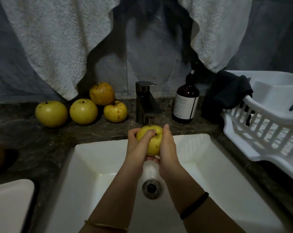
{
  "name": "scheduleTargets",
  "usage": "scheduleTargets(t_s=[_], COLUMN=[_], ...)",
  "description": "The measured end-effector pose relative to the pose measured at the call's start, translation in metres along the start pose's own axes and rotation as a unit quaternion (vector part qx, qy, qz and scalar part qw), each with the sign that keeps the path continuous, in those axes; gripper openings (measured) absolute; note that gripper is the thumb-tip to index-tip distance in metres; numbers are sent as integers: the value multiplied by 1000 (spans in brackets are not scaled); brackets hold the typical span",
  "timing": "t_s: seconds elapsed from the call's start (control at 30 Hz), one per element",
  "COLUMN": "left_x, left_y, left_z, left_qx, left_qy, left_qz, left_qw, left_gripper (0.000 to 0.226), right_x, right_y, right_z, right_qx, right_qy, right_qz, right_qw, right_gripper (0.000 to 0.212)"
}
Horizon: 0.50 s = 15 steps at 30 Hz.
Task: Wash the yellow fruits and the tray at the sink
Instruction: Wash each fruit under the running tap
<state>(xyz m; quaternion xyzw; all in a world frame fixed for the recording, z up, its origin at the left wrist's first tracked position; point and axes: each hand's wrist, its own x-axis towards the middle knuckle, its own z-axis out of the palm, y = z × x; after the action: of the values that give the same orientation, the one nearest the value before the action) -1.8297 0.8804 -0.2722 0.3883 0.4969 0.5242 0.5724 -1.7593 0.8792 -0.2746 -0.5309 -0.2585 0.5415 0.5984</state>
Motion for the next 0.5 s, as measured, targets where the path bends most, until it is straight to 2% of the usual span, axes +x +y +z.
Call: scheduleTargets(t_s=[0.07, 0.2, 0.33, 0.4, 0.5], left_x=[0, 3, 7, 8, 2], left_y=[0, -2, -3, -2, 0], left_z=[-1, -2, -4, -7, -8], left_qx=[-18, -23, -122, -183, -259], left_qy=[-4, -1, -7, -33, -67], left_qz=[-29, -51, -160, -197, -220], left_qw=[999, 998, 979, 963, 938], left_gripper=[46, 46, 49, 47, 39], right_x=[0, -2, -2, -4, -3], right_y=[1, 5, 5, 5, 9], right_z=[1, 3, 2, 4, 3], right_qx=[-51, -126, -229, -248, -289], right_qy=[7, 7, -24, -52, -53], right_qz=[-42, -108, -172, -184, -243], right_qw=[998, 986, 958, 950, 924], right_gripper=[33, 38, 30, 23, 26])
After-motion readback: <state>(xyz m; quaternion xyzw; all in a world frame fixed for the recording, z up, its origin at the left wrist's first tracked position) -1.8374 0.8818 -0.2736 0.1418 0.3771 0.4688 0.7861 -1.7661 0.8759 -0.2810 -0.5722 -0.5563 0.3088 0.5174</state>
